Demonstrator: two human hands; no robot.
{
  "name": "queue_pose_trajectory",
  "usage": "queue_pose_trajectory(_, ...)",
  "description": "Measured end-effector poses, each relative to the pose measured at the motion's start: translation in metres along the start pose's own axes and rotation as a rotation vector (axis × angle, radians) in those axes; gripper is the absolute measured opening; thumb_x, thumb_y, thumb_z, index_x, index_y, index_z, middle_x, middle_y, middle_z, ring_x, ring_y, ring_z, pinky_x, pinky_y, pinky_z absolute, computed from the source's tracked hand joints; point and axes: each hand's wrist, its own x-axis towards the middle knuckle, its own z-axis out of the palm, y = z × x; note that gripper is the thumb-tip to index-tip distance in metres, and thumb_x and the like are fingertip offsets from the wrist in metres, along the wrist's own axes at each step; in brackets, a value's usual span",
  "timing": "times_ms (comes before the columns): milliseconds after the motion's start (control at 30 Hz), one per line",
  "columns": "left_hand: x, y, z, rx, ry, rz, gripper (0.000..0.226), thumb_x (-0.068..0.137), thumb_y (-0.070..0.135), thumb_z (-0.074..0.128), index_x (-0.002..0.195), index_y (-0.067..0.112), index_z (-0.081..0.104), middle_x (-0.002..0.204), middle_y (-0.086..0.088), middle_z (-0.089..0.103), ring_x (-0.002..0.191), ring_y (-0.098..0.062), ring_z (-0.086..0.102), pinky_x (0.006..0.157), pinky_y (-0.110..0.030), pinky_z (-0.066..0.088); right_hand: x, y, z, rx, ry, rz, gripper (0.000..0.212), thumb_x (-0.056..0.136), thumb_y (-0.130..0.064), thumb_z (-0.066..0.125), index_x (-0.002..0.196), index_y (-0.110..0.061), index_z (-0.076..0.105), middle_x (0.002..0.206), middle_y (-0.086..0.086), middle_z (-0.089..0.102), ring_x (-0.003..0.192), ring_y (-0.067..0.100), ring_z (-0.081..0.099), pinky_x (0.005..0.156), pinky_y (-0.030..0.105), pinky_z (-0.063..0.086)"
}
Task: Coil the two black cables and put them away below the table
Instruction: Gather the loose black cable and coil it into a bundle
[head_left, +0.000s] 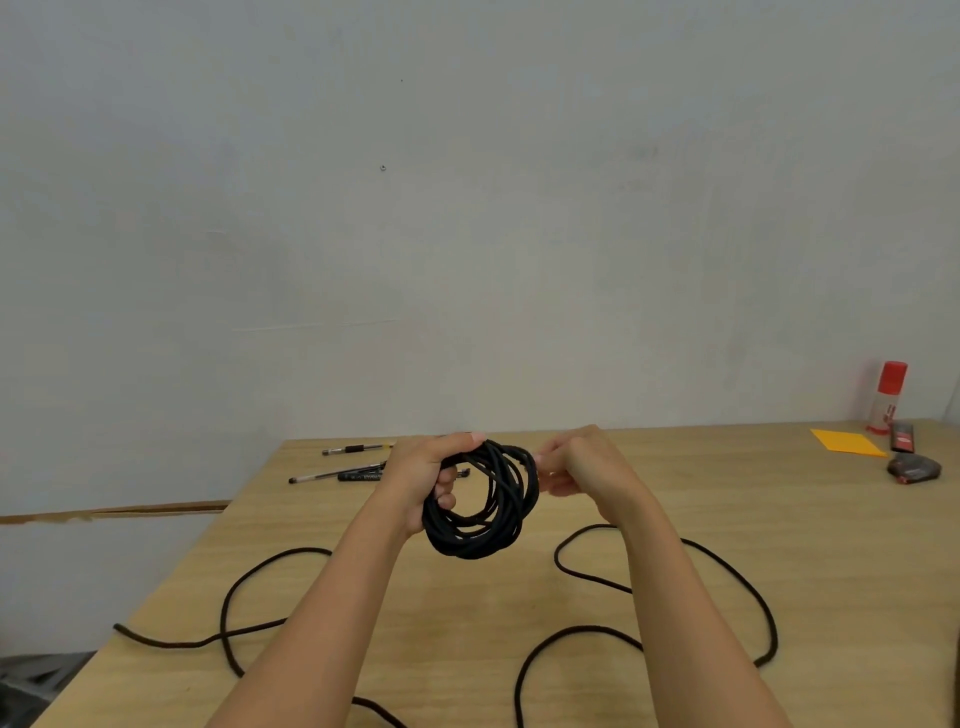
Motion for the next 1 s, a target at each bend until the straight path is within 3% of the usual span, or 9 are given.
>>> queue_pose_trajectory(100,0.002,-0.001,0.001,0.043,0.062,-0.017,0.013,0.077,0.017,0.073,0.077,0.005,0.067,0.041,0.003,0.029,0.033,-0.009,0.020,0.035,-0.015,0.019,-0.001,-0.004,0.005,-0.156,-0.052,-0.004,0.026,0.083,-0.015,0.059,0.095,0.005,0.069,0.103,0.018,0.069,0.104,0.032,0.062,0.077,0.037,0.048)
queue_pose_trajectory(200,0.001,0.002,0.008,0.048,0.065,-0.044,0.014,0.077,0.018,0.073,0.073,0.007,0.065,0.042,0.003,0.027,0.036,-0.010,0.019,0.036,-0.017,0.018,-0.003,-0.007,0.024,-0.055,-0.094,-0.165,0.049,0.081,-0.031,0.070,0.124,-0.010,0.059,0.117,-0.004,0.060,0.118,0.018,0.055,0.090,0.029,0.043)
queue_pose_trajectory(267,0.000,0.006,0.012,0.024,0.040,-0.076,0.014,0.077,0.019,0.073,0.077,0.006,0.067,0.044,0.002,0.026,0.039,-0.011,0.019,0.036,-0.017,0.019,-0.001,-0.003,0.031,-0.065,-0.221,-0.232,0.046,0.076,-0.029,0.075,0.119,-0.021,0.060,0.110,-0.009,0.063,0.106,0.010,0.059,0.095,0.030,0.043)
queue_pose_trajectory(367,0.003,0.008,0.007,-0.002,-0.032,-0.134,0.020,0.077,0.024,0.073,0.086,0.008,0.066,0.043,0.004,0.027,0.035,-0.008,0.021,0.033,-0.015,0.021,-0.002,0.004,0.031,0.048,-0.277,-0.268,0.016,0.086,-0.017,0.067,0.100,-0.009,0.067,0.081,0.004,0.059,0.075,0.016,0.058,0.074,0.029,0.046)
queue_pose_trajectory(467,0.006,0.006,0.003,-0.043,-0.104,-0.177,0.023,0.077,0.031,0.073,0.078,0.012,0.060,0.041,0.005,0.030,0.030,-0.006,0.023,0.030,-0.014,0.024,-0.002,0.008,0.037,0.290,-0.264,-0.170,0.012,0.093,-0.015,0.059,0.094,-0.004,0.063,0.071,0.001,0.052,0.063,0.017,0.057,0.068,0.033,0.054)
queue_pose_trajectory(600,0.005,0.006,0.003,-0.068,-0.176,-0.184,0.027,0.072,0.034,0.073,0.079,0.013,0.057,0.049,0.002,0.042,0.036,-0.007,0.038,0.038,-0.018,0.037,0.006,0.011,0.053,0.354,0.016,-0.034,0.021,0.096,-0.017,0.053,0.081,-0.005,0.063,0.063,0.003,0.042,0.053,0.014,0.039,0.054,0.029,0.040)
queue_pose_trajectory(700,0.000,0.006,0.006,-0.062,-0.194,-0.151,0.029,0.073,0.037,0.071,0.089,0.014,0.065,0.073,-0.002,0.057,0.062,-0.014,0.058,0.062,-0.027,0.051,0.013,0.013,0.058,0.332,0.245,-0.010,0.023,0.097,-0.021,0.051,0.084,-0.010,0.066,0.063,0.001,0.046,0.056,0.016,0.040,0.057,0.028,0.034)
queue_pose_trajectory(800,-0.002,-0.008,0.021,-0.097,-0.006,-0.125,0.037,0.075,0.043,0.073,0.098,0.014,0.067,0.088,-0.004,0.065,0.077,-0.020,0.063,0.073,-0.033,0.053,0.015,0.013,0.066,0.265,0.367,-0.051,0.024,0.098,-0.021,0.048,0.095,-0.007,0.068,0.066,-0.004,0.050,0.058,0.012,0.045,0.056,0.026,0.035)
queue_pose_trajectory(1000,0.000,-0.020,0.026,-0.093,0.383,0.033,0.034,0.075,0.035,0.077,0.067,0.007,0.059,0.054,0.000,0.047,0.045,-0.013,0.040,0.048,-0.025,0.034,0.008,0.007,0.068,0.354,0.186,0.023,0.021,0.094,-0.030,0.052,0.087,-0.014,0.064,0.074,0.000,0.052,0.066,0.018,0.051,0.060,0.027,0.043)
